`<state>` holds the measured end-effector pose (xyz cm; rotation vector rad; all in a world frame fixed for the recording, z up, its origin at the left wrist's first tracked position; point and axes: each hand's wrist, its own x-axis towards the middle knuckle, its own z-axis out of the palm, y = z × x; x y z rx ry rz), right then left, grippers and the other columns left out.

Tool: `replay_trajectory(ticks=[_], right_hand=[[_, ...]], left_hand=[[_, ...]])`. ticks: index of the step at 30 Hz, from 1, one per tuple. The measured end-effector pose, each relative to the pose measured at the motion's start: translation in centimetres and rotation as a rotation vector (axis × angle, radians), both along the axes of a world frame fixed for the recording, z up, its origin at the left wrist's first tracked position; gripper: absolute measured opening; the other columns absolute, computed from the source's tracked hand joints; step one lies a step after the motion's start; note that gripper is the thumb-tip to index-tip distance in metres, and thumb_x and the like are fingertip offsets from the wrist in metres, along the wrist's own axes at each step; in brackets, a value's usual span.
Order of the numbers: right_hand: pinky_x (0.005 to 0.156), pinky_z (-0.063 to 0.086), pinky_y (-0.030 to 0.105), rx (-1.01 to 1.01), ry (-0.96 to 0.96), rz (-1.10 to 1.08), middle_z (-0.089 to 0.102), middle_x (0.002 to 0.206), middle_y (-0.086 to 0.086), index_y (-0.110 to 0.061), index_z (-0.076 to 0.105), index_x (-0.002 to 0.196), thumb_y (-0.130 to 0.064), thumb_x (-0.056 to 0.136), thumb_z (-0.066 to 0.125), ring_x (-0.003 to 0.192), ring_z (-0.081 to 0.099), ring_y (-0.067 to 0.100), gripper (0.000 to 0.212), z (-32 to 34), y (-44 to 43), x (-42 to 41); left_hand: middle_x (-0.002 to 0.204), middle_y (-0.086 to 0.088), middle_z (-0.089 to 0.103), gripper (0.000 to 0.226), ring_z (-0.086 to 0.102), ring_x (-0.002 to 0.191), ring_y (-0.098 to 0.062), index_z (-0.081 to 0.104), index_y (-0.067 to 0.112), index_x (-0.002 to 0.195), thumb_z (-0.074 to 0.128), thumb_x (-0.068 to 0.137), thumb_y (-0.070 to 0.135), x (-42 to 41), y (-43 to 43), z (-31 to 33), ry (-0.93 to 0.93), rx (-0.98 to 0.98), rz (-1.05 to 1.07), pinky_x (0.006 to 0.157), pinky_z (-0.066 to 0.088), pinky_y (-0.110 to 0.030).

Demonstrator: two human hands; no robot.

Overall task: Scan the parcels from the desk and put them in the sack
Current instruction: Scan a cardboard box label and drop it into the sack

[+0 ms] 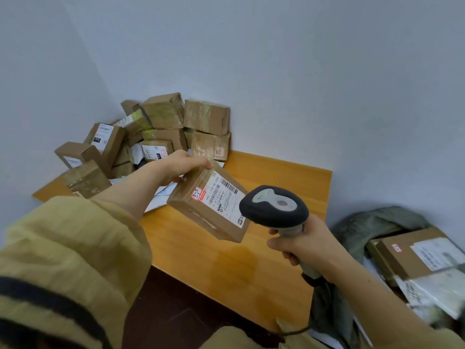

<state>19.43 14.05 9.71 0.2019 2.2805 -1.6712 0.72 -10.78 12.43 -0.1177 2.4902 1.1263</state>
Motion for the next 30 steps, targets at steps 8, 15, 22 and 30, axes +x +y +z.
replay_trajectory(ticks=[8,15,22,30], right_hand=[[0.051,0.047,0.025,0.16,0.066,0.033,0.054,0.046,-0.004,-0.012,0.06,0.079,-0.009,0.079,0.074,0.04,0.049,0.006,0.014,0.3,0.3,1.3],[0.049,0.047,0.022,0.205,0.119,0.059,0.054,0.048,-0.005,-0.018,0.058,0.083,-0.009,0.081,0.072,0.04,0.049,0.004,0.017,1.2,0.0,1.9],[0.053,0.049,0.025,0.267,0.171,0.082,0.057,0.055,-0.003,-0.012,0.061,0.093,-0.012,0.081,0.073,0.042,0.05,0.003,0.017,2.0,-0.3,2.1],[0.059,0.052,0.027,0.283,0.201,0.083,0.058,0.061,-0.004,-0.019,0.056,0.094,-0.013,0.08,0.074,0.047,0.052,0.004,0.023,2.2,-0.5,2.0]], left_hand=[[0.103,-0.01,0.069,0.047,0.065,0.099,-0.024,0.063,0.009,0.108,0.069,0.078,0.044,-0.8,-0.2,0.8,-0.01,-0.019,-0.062,0.085,0.052,-0.039],[0.101,-0.01,0.069,0.045,0.065,0.097,-0.023,0.063,0.008,0.107,0.066,0.08,0.044,-1.0,-0.2,1.4,-0.004,-0.049,-0.094,0.069,0.048,-0.031],[0.101,-0.011,0.07,0.043,0.065,0.098,-0.024,0.063,0.009,0.103,0.068,0.079,0.044,-1.4,-0.1,1.8,0.006,-0.054,-0.097,0.073,0.049,-0.034],[0.102,-0.011,0.07,0.044,0.066,0.098,-0.023,0.064,0.008,0.105,0.068,0.08,0.044,-1.6,0.1,1.7,0.004,-0.053,-0.11,0.072,0.048,-0.033]])
